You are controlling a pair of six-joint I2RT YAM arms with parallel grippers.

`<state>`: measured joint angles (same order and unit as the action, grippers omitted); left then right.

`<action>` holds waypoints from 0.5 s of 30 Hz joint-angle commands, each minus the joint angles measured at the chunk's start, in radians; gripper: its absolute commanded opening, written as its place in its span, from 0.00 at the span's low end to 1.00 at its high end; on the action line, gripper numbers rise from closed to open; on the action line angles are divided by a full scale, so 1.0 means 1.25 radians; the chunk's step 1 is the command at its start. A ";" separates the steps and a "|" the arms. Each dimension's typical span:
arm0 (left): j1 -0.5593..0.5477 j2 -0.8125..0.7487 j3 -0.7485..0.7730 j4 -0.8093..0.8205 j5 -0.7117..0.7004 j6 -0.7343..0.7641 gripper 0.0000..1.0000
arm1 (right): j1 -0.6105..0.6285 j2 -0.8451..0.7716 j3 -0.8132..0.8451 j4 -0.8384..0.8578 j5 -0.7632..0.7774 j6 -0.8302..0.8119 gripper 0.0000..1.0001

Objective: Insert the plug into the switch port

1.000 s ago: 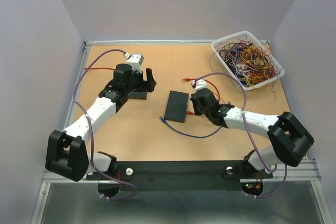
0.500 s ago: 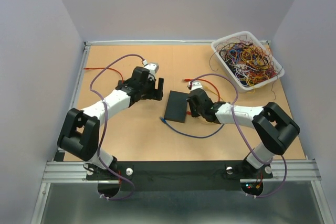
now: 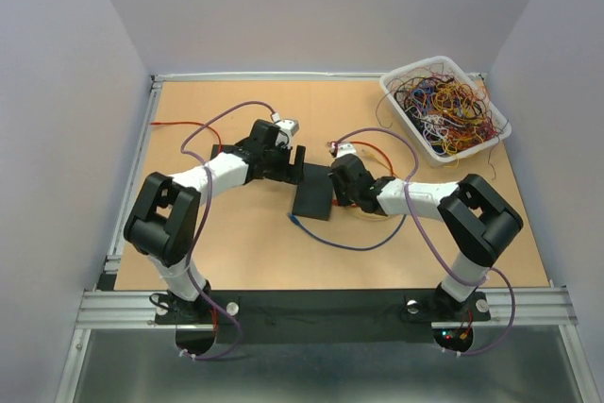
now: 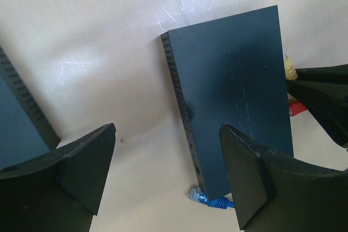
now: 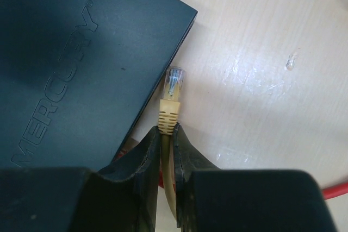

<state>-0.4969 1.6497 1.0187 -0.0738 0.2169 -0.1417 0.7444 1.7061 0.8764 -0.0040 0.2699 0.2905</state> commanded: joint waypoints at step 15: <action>-0.004 0.091 0.078 0.011 0.099 0.004 0.87 | 0.116 -0.029 -0.002 0.044 -0.156 0.159 0.00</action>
<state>-0.4973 1.7641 1.0645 -0.0731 0.3134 -0.1417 0.8387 1.6966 0.8761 0.0078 0.1207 0.4335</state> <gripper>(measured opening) 0.876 0.168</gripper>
